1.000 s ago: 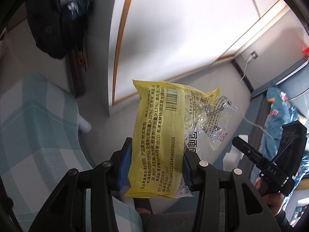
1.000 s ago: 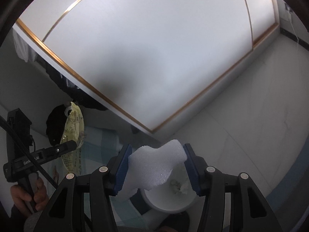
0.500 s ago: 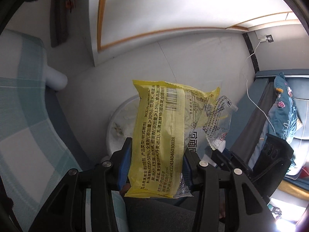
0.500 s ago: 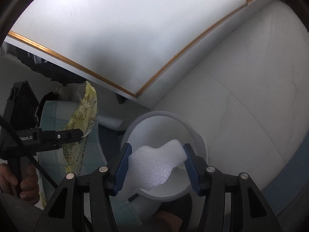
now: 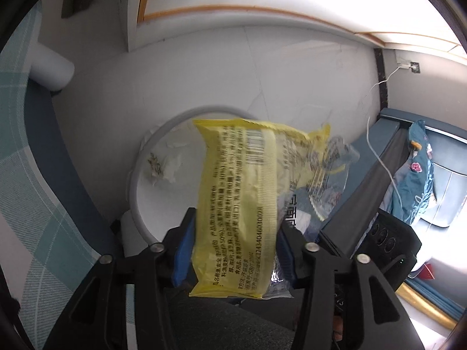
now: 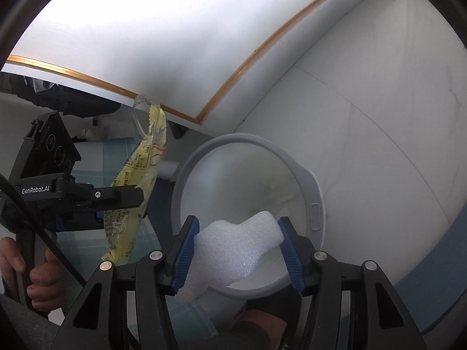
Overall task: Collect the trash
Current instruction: 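Open both tools over the bin to drop the wrapper and foam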
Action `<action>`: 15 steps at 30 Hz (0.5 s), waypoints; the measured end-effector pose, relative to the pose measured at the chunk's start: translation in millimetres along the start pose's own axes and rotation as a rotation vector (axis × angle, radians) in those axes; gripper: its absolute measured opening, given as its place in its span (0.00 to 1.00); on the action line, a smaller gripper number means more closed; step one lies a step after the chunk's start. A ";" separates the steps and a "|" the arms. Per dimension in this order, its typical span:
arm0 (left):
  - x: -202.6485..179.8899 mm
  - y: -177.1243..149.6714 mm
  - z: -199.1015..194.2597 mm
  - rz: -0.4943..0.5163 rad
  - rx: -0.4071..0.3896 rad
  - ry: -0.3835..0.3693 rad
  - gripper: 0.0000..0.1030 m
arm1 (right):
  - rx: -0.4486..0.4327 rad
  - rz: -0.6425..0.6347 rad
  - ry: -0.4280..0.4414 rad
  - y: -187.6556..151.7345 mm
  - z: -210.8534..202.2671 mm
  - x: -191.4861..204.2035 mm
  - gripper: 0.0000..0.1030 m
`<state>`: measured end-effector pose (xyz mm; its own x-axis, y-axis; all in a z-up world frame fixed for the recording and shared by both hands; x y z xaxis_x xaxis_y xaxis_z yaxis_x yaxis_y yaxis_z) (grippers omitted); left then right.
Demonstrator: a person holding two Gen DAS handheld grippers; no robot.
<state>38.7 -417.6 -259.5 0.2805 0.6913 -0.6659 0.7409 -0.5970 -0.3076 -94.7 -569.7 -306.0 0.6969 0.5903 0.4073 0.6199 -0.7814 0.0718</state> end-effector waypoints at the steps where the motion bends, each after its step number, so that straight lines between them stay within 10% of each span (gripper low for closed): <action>1: -1.6 1.4 2.6 -0.003 0.007 0.002 0.51 | 0.004 -0.003 -0.001 -0.9 1.3 0.4 0.54; 15: 2.9 8.9 11.8 -0.024 0.037 0.056 0.69 | 0.031 0.016 0.005 -5.1 3.0 -6.0 0.65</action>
<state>38.9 -425.7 -272.2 0.2971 0.7267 -0.6194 0.7249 -0.5939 -0.3490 -101.0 -568.7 -311.5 0.7050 0.5768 0.4128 0.6196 -0.7840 0.0374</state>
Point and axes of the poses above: each gripper's, at about its wrist camera, not at the fingertips, and z roughly the way its jaws point, x to its left, y to its top, the point moved 2 cm from there along z, roughly the way its jaws point, and after that the axes turned 12 degrees about -y, right-handed, at the moved point
